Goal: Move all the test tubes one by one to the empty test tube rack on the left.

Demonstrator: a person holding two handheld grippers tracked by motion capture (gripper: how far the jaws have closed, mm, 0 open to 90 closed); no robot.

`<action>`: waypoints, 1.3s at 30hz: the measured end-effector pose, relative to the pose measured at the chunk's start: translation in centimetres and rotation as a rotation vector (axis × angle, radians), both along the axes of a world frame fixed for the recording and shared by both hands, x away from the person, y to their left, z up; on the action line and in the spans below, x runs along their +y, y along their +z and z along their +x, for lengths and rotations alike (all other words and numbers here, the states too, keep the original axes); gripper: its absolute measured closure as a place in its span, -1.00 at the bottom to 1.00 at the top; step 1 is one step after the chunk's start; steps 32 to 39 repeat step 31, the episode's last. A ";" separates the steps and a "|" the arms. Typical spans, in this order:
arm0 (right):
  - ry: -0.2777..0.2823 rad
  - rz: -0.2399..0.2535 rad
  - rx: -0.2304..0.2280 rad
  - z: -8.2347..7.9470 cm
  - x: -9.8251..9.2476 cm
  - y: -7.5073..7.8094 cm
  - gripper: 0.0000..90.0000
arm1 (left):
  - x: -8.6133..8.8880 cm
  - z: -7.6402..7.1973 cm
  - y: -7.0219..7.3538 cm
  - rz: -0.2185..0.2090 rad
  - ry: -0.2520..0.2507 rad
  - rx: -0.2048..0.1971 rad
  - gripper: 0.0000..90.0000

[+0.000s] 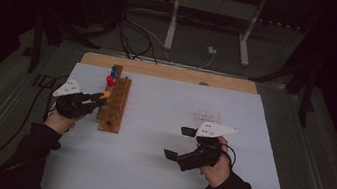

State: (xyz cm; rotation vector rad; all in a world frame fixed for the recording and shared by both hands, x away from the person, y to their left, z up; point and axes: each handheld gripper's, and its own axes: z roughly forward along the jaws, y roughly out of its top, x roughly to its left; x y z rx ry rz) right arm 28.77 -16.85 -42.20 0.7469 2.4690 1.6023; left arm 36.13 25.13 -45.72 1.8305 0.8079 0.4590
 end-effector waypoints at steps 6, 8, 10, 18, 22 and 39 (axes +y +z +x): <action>0.005 0.003 0.006 0.1 0.0 0.0 -0.97 | -0.1 -0.3 0.4 0.010 -0.026 0.008 0.36; 0.003 0.006 0.008 0.1 -0.1 0.0 -0.97 | 0.0 -1.0 0.9 -0.002 -0.040 -0.002 0.09; 0.003 0.011 0.010 0.1 -0.2 0.0 -0.97 | 0.0 -1.7 1.3 -0.010 -0.061 -0.001 -0.19; -0.004 0.010 0.001 0.0 -0.3 0.1 -0.97 | -0.1 -5.2 2.1 -0.077 -0.162 0.023 -0.97; -0.007 0.004 -0.003 0.0 -0.3 -0.1 -0.97 | -0.5 -7.2 1.3 -0.109 -0.180 0.035 -0.98; -0.012 0.002 -0.016 -0.1 -0.3 -0.2 -0.97 | -2.8 -9.9 -1.8 -0.052 -0.238 0.034 -0.99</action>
